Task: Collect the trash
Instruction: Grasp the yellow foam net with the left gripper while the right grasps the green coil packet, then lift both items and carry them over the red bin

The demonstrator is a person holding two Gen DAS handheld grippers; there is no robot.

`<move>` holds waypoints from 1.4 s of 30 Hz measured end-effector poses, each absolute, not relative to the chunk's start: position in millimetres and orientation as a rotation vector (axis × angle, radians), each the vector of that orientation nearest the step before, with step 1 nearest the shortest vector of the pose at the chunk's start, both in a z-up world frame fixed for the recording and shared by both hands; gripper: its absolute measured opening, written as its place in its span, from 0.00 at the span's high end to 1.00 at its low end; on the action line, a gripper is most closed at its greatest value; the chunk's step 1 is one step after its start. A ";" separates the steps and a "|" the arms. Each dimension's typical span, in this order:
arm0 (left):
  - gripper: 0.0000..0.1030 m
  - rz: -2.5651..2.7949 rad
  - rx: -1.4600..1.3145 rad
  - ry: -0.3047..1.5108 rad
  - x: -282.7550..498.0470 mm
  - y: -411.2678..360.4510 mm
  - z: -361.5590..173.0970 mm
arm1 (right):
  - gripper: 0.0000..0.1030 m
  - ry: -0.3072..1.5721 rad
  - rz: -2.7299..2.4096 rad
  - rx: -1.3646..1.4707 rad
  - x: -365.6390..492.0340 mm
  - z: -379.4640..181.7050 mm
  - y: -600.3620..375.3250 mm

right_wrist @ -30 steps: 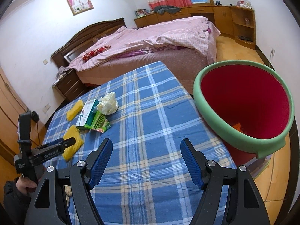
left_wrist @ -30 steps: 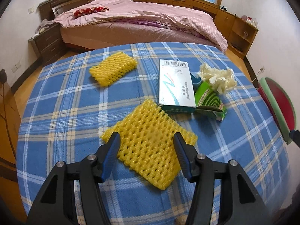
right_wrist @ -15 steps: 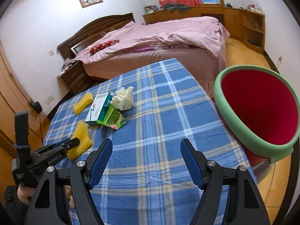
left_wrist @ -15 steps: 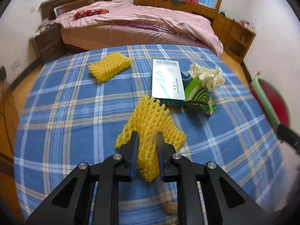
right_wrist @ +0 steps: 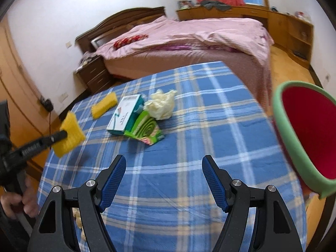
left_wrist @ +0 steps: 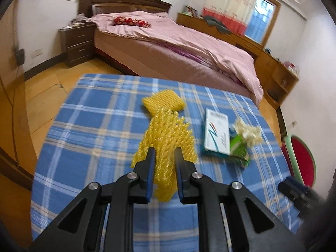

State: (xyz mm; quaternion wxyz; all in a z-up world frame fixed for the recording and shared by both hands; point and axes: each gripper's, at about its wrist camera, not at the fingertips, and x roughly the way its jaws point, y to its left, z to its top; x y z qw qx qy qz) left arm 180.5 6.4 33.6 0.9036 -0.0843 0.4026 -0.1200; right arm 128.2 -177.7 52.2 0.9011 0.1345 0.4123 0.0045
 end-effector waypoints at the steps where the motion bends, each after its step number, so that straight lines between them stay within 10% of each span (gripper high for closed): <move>1: 0.83 -0.243 -0.183 0.827 182.5 9.0 33.5 | 0.24 0.867 0.024 0.261 135.1 48.5 -172.6; 22: 0.83 -0.249 -0.302 0.793 194.0 28.1 5.0 | 0.21 0.922 0.060 0.114 218.8 12.2 -131.6; 26: 0.83 -0.263 -0.295 0.796 191.9 23.9 4.6 | 0.45 0.916 0.066 0.096 218.1 13.2 -128.4; 42: 0.83 -0.296 -0.295 0.771 184.8 18.6 11.5 | 0.50 0.869 0.073 0.237 153.0 38.0 -144.0</move>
